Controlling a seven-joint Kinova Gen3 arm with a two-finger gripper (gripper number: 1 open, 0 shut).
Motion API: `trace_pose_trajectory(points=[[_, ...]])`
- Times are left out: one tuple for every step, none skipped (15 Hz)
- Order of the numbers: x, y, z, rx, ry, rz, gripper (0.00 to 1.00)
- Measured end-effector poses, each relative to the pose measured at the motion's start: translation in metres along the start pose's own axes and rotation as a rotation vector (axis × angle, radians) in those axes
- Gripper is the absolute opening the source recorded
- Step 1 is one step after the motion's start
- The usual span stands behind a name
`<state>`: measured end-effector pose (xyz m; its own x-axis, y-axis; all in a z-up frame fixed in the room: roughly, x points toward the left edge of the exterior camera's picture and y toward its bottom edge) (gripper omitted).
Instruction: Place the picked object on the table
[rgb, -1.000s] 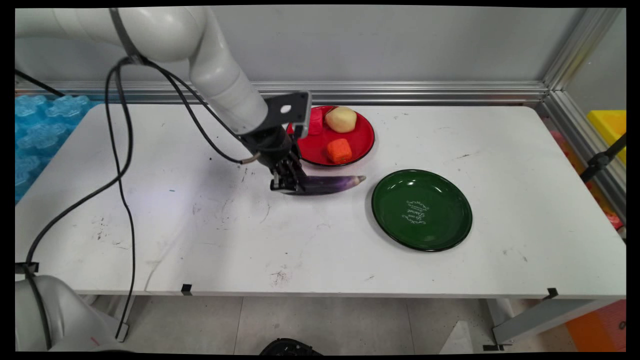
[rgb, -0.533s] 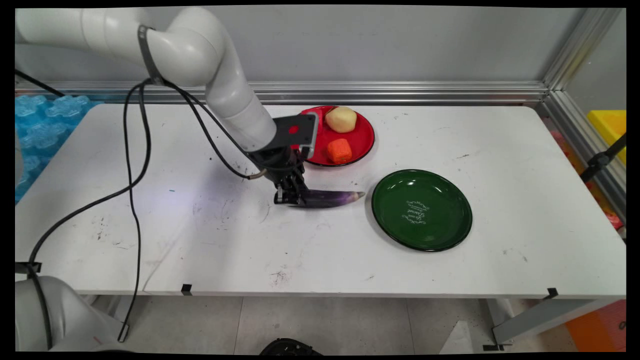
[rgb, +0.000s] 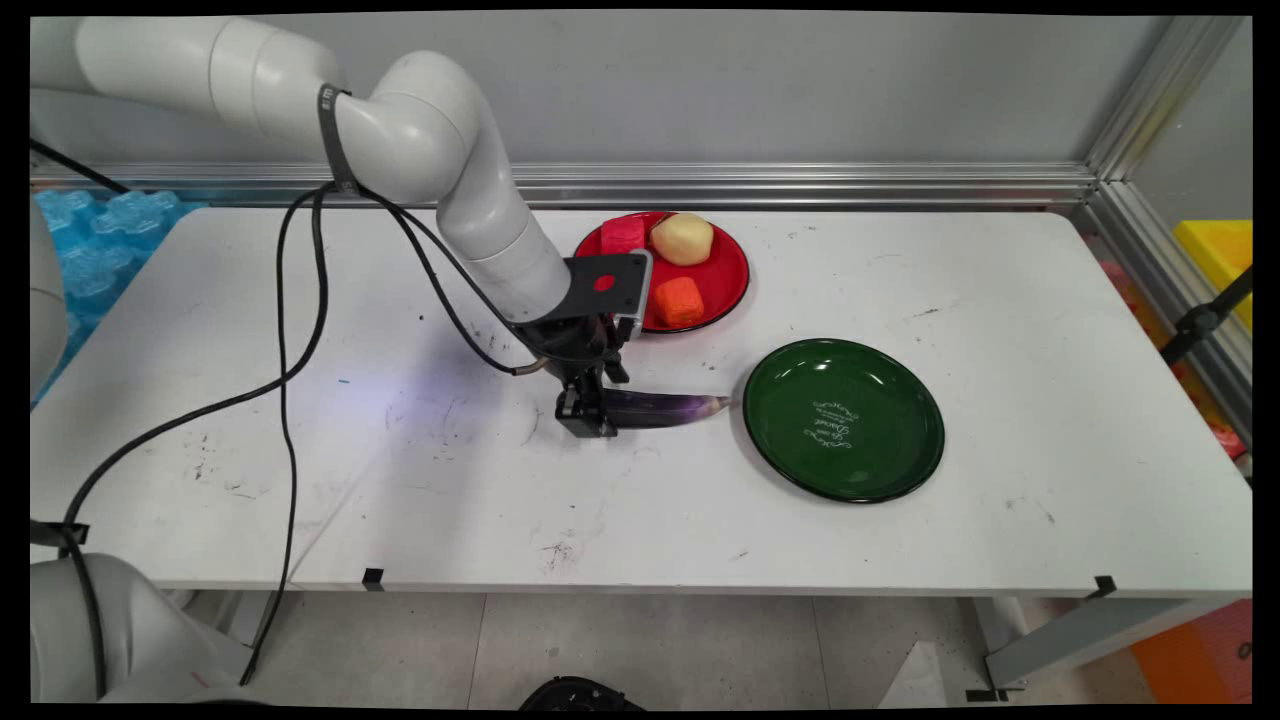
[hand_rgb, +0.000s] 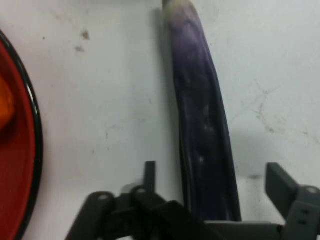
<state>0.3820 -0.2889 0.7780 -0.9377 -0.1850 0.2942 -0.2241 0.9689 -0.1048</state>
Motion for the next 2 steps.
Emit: trace_pose_trajectory(points=[[0.001,-0.0006,-0.001,0.001,0.006,0.008,1.0],[0.0014,-0.0011,-0.0027,0.002,0.012,0.013,1.0]])
